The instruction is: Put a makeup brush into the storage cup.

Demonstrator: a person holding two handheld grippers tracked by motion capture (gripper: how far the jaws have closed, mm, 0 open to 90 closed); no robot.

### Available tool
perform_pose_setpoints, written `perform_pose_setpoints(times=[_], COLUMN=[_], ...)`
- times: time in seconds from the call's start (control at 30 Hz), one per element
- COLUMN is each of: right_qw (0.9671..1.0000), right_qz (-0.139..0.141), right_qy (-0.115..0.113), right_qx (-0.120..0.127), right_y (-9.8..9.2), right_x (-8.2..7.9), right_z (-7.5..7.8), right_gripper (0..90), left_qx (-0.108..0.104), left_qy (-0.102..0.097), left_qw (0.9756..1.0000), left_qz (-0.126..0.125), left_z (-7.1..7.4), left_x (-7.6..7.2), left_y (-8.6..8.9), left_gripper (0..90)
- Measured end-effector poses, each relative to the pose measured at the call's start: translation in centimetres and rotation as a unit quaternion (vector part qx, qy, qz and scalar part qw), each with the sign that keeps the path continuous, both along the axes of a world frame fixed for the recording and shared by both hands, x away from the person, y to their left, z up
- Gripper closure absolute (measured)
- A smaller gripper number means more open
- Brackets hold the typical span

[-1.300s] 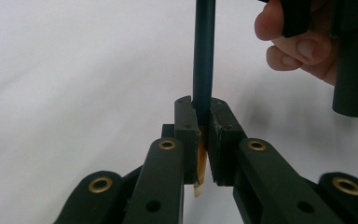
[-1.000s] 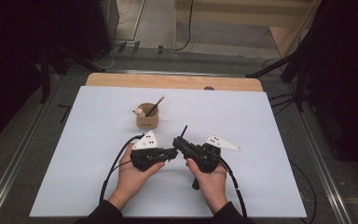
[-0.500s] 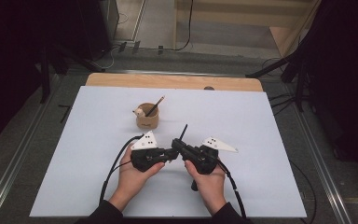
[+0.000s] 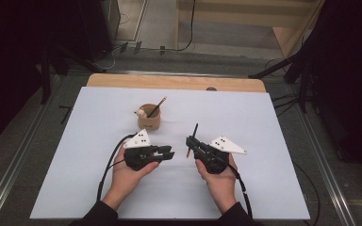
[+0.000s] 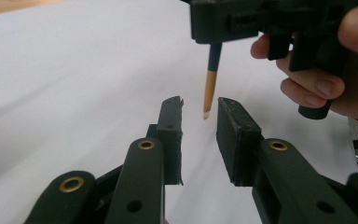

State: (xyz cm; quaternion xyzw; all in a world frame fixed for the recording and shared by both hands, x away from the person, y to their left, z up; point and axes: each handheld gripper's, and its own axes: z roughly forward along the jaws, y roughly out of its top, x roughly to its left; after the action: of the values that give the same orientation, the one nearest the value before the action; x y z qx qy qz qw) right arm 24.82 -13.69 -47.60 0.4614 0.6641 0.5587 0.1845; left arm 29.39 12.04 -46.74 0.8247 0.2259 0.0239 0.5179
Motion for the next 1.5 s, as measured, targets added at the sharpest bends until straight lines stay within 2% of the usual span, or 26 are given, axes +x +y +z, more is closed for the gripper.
perform_pose_setpoints(times=[0.2,0.27,0.33,0.5,0.63,0.7,0.8,0.93,1.03,1.1,1.33,1.5], right_qw=[0.999,0.9983,0.9972,0.9934,0.9872,0.9831,0.9766,0.9702,0.9614,0.9576,0.9496,0.9432], right_qz=[-0.004,0.007,0.023,0.024,0.03,0.031,0.035,0.036,0.042,0.044,0.05,0.058], right_qy=[-0.01,-0.015,-0.016,-0.027,-0.045,-0.054,-0.067,-0.076,-0.085,-0.088,-0.095,-0.102], right_qx=[-0.043,-0.056,-0.07,-0.109,-0.15,-0.172,-0.202,-0.227,-0.258,-0.271,-0.294,-0.311], right_y=[0.3,0.4,0.5,1.1,1.6,1.8,2.0,2.2,2.5,2.7,3.3,3.6], right_x=[-0.1,-0.1,0.1,0.0,-0.1,-0.2,-0.3,-0.4,-0.4,-0.4,-0.5,-0.5], right_z=[-0.1,-0.1,-0.2,-0.5,-0.5,-0.4,-0.3,-0.2,-0.4,-0.5,-0.7,-0.9], right_gripper=[84.3,84.3,84.3,84.3,84.2,84.2,84.2,84.2,84.2,84.2,84.3,84.3], left_qx=[-0.007,-0.004,-0.006,-0.004,-0.001,0.006,0.003,0.007,0.008,0.01,0.029,0.031], left_qy=[-0.002,-0.007,-0.009,-0.014,-0.014,-0.01,0.0,-0.005,-0.006,-0.005,-0.003,0.001], left_qw=[0.9999,0.9998,0.9997,0.9995,0.9997,0.9997,0.9999,0.9999,0.9999,0.9999,0.9994,0.9993], left_qz=[0.014,0.017,0.021,0.026,0.022,0.021,0.014,0.013,0.011,0.012,0.02,0.02], left_z=[0.6,0.8,1.0,1.7,1.9,2.0,2.3,2.7,2.9,3.1,3.8,4.1], left_x=[0.2,0.2,0.3,0.2,0.2,0.1,0.0,-0.2,-0.2,-0.3,-0.5,-0.6], left_y=[0.9,1.1,1.2,1.5,1.5,1.4,1.3,1.1,0.9,0.8,0.4,0.2], left_gripper=[70.8,70.7,70.7,70.9,70.0,69.6,68.0,67.8,67.8,67.8,67.8,67.9])
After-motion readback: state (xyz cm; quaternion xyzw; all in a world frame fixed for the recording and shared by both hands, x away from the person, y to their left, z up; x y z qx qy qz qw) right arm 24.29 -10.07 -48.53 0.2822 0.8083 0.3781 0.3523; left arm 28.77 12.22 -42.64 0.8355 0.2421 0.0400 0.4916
